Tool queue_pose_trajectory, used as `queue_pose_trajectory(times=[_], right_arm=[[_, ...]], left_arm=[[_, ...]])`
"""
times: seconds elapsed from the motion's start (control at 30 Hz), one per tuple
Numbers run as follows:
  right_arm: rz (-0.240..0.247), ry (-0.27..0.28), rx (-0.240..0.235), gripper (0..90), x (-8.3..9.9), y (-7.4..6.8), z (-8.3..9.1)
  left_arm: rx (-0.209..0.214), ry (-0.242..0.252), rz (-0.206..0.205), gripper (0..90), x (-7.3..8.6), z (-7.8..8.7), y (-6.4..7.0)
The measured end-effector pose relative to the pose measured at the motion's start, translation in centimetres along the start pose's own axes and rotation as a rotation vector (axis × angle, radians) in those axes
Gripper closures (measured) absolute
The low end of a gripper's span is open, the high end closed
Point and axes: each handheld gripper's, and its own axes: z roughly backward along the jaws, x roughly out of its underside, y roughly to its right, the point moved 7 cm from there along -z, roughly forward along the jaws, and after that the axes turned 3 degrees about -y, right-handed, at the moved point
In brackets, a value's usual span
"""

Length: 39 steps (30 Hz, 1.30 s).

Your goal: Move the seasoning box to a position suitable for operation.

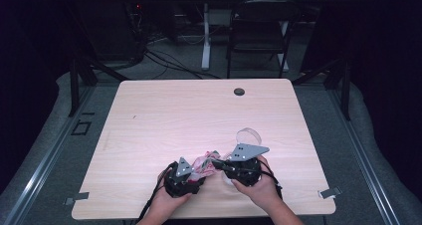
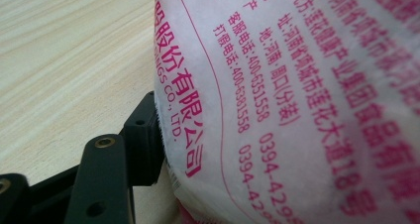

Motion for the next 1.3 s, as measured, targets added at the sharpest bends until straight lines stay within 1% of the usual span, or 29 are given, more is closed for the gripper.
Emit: queue_pose_trajectory(times=[0.17,0.23,0.3,0.47,0.63,0.73,0.8,0.83,0.93,1.03,1.07,1.17,1.27,1.3], right_arm=[[0.001,0.0,-0.003,90.0,-0.1,-0.1,0.0],[-0.004,0.004,-0.005,90.0,-0.2,-0.1,-0.1],[-0.005,0.003,-0.01,90.0,-0.3,-0.1,-0.1],[-0.006,0.003,-0.012,90.0,-0.4,-0.1,-0.1],[-0.01,0.012,-0.012,90.0,-0.5,-0.1,-0.1],[-0.01,0.013,-0.011,90.0,-0.5,-0.1,-0.1],[-0.009,0.014,-0.012,90.0,-0.5,-0.1,0.0],[-0.007,0.013,-0.016,90.0,-0.5,-0.1,0.1],[-0.012,0.027,-0.015,90.0,-0.7,-0.1,0.2],[-0.007,0.029,-0.007,90.0,-0.8,0.0,0.4],[-0.007,0.032,-0.007,90.0,-0.9,0.1,0.4],[-0.006,0.049,-0.002,90.0,-1.1,0.1,0.6],[-0.009,0.057,0.006,90.0,-1.3,0.3,0.8],[-0.012,0.058,0.009,90.0,-1.3,0.4,0.9]], left_arm=[[-0.001,0.014,0.005,44.3,0.0,0.1,-0.1],[0.009,0.019,0.011,46.2,0.0,0.1,0.0],[0.012,0.02,0.003,48.6,0.0,0.2,0.0],[0.013,0.023,0.005,50.1,0.0,0.3,0.0],[0.013,0.022,-0.005,51.8,-0.1,0.4,0.0],[0.005,0.026,-0.004,52.3,-0.2,0.4,0.0],[0.0,0.026,-0.013,52.6,-0.2,0.6,-0.1],[-0.001,0.031,-0.008,52.8,-0.3,0.6,0.0],[-0.016,0.034,-0.026,53.4,-0.5,1.0,-0.1],[-0.036,0.051,-0.037,53.9,-0.7,1.2,-0.2],[-0.048,0.059,-0.045,54.0,-0.8,1.4,-0.3],[-0.063,0.071,-0.063,54.4,-1.0,1.8,-0.4],[-0.062,0.087,-0.062,54.7,-1.1,2.1,-0.5],[-0.064,0.085,-0.073,54.9,-1.2,2.2,-0.5]])
